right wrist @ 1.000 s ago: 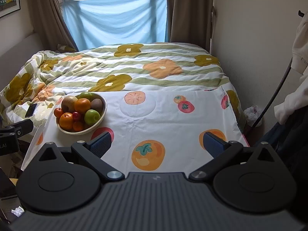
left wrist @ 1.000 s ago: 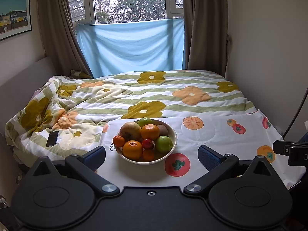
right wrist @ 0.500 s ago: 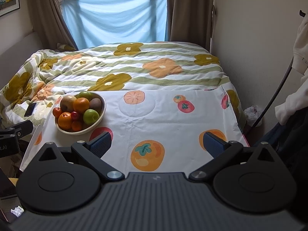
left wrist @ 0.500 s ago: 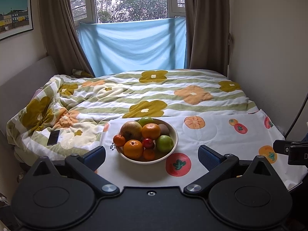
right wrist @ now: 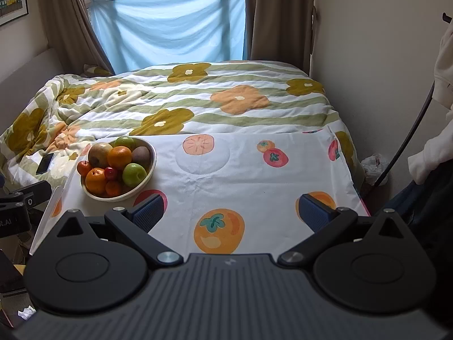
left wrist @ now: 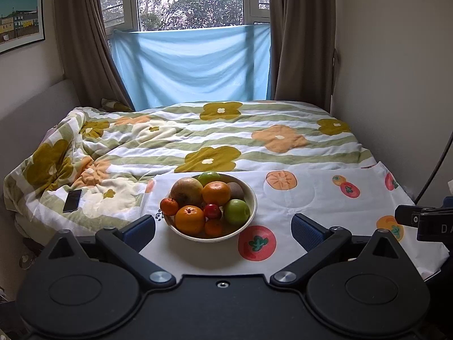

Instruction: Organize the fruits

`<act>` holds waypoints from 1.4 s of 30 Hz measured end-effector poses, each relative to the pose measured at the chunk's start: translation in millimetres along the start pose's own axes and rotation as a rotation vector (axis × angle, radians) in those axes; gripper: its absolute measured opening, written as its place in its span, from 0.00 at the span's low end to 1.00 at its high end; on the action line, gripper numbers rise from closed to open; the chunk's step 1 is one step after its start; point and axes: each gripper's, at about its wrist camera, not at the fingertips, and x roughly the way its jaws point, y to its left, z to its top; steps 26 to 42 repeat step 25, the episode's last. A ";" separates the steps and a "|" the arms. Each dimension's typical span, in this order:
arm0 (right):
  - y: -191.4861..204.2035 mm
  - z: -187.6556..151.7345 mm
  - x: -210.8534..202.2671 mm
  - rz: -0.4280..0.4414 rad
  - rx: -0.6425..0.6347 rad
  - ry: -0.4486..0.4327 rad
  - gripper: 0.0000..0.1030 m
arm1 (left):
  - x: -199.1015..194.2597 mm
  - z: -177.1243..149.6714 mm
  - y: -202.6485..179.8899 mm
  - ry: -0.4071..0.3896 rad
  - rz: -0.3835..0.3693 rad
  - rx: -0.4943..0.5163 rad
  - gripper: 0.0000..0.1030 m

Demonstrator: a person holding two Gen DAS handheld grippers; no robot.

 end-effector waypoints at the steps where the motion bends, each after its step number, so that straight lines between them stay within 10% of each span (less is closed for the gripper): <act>1: 0.1 0.4 0.6 -0.001 0.000 0.001 1.00 | 0.5 0.4 -0.2 0.000 0.002 0.001 1.00; 42: 2.9 6.0 24.5 -0.005 0.016 0.028 1.00 | 17.8 2.6 2.9 0.013 0.007 0.027 1.00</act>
